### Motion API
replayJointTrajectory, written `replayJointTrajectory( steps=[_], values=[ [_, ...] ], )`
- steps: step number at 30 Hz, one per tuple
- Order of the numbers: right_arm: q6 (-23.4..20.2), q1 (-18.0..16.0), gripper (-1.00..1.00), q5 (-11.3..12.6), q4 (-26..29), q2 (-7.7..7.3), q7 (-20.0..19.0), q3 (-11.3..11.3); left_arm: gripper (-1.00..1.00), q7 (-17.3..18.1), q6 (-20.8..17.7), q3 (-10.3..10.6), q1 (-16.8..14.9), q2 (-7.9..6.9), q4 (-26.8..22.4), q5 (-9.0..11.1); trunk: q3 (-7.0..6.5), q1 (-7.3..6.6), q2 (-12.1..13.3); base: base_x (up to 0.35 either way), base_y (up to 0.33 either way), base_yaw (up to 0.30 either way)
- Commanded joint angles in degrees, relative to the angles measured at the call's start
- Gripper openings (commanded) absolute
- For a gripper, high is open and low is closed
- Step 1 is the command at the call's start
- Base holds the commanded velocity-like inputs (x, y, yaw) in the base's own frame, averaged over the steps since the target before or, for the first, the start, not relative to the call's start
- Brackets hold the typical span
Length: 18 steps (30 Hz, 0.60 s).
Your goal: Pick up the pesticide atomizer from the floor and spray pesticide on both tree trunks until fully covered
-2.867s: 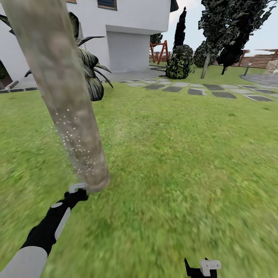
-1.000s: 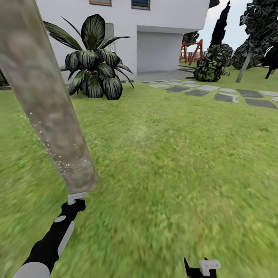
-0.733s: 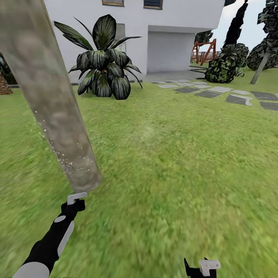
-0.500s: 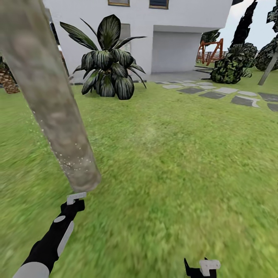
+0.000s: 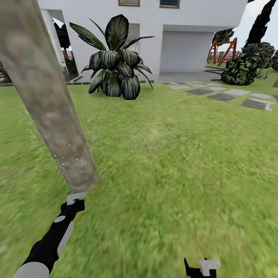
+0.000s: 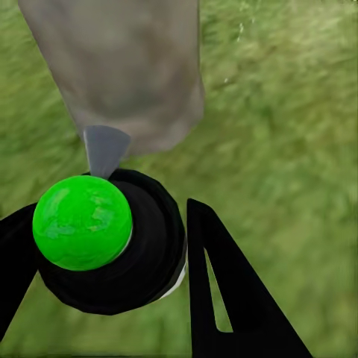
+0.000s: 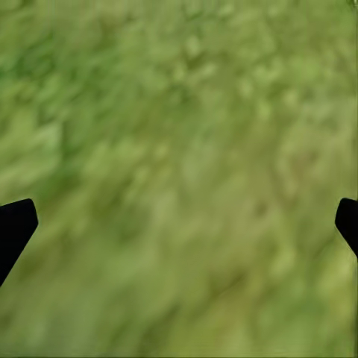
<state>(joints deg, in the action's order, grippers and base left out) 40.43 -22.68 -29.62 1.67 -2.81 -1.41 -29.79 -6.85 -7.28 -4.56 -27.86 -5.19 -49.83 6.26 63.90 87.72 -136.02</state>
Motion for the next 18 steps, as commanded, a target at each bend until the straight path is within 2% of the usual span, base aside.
replayJointTrajectory(
  steps=[1, 12, 15, 18],
  values=[
    [0.00, 0.00, 1.00, 0.00, 0.00, 0.00, 0.00, 0.00, -1.00, 0.00, -0.01, 0.00, 0.00, 0.00, 0.00, -0.02, 0.00, 0.00, 0.00, 0.114, -0.267, 0.276],
    [0.00, 0.00, 1.00, 0.00, 0.00, 0.00, 0.00, 0.00, -1.00, 0.00, 0.07, -0.01, 0.00, 0.00, 0.07, 0.07, 0.00, 0.00, 0.00, 0.114, -0.267, 0.276],
    [0.00, 0.00, 1.00, 0.00, 0.00, -0.04, 0.00, 0.00, -1.00, 0.07, 0.14, -0.01, 0.00, -0.12, -0.06, 0.03, 0.00, 0.00, 0.00, 0.043, -0.082, 0.209],
    [0.00, 0.00, 1.00, 0.00, 0.00, -0.08, 0.01, 0.00, -1.00, 0.13, -0.31, 0.22, -0.57, -0.21, -1.81, 0.04, 0.00, 0.00, 0.00, 0.004, -0.007, 0.025]
  ],
)
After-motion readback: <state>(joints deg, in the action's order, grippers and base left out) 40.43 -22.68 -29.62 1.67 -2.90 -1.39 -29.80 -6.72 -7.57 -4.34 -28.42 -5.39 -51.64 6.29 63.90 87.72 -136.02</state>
